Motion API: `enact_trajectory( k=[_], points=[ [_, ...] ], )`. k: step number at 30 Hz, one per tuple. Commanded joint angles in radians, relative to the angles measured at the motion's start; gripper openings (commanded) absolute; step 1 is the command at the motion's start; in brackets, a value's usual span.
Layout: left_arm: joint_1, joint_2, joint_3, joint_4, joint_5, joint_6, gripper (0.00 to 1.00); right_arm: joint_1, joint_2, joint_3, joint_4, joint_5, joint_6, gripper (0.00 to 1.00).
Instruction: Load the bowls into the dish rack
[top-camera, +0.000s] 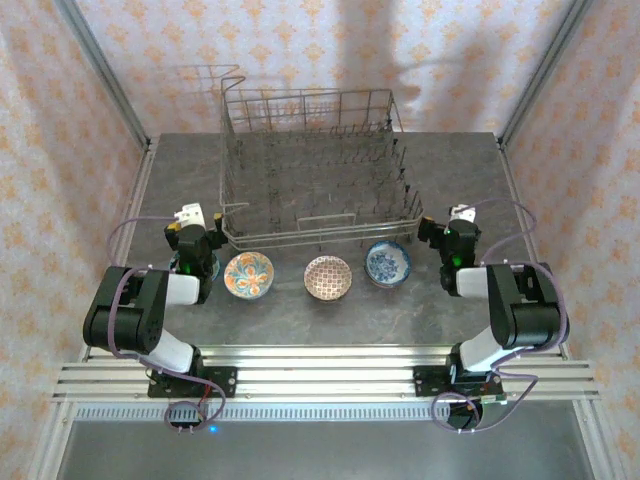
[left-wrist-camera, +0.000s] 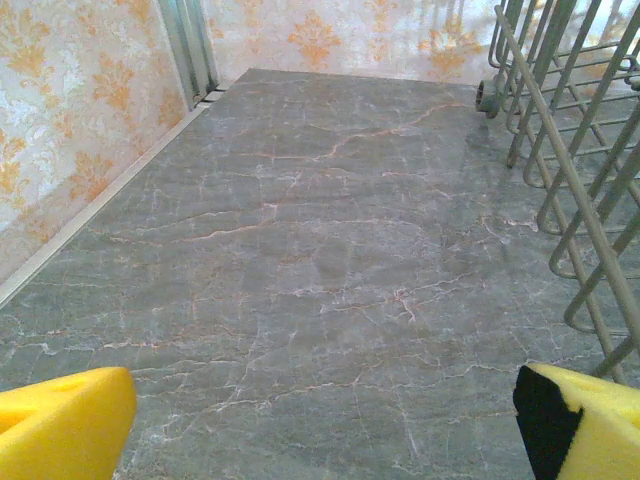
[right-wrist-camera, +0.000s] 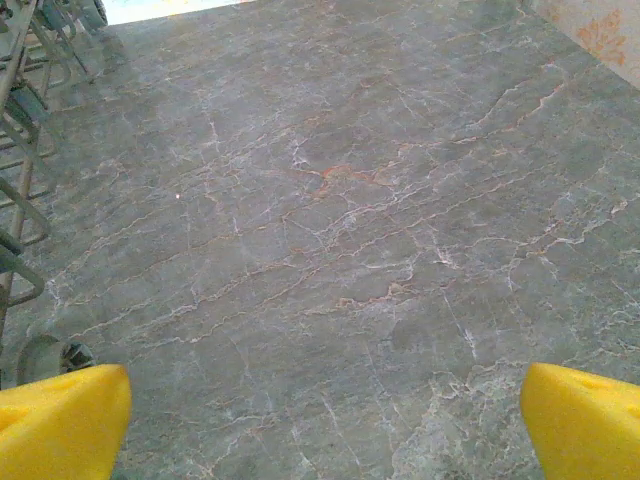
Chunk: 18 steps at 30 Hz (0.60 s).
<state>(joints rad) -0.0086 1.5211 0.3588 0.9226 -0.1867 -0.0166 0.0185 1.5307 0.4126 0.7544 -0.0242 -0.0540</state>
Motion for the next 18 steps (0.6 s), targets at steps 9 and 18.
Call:
enact_trajectory(
  k=[9, 18],
  points=[
    [-0.007, 0.009, 0.02, -0.02, 0.037, 0.02, 0.99, -0.005, -0.005, 0.011, 0.017, 0.0, -0.001, 0.99],
    [-0.006, 0.008, 0.024, -0.028, 0.055, 0.023, 0.99, -0.005, -0.005, 0.012, 0.017, -0.001, -0.001, 0.99]
  ],
)
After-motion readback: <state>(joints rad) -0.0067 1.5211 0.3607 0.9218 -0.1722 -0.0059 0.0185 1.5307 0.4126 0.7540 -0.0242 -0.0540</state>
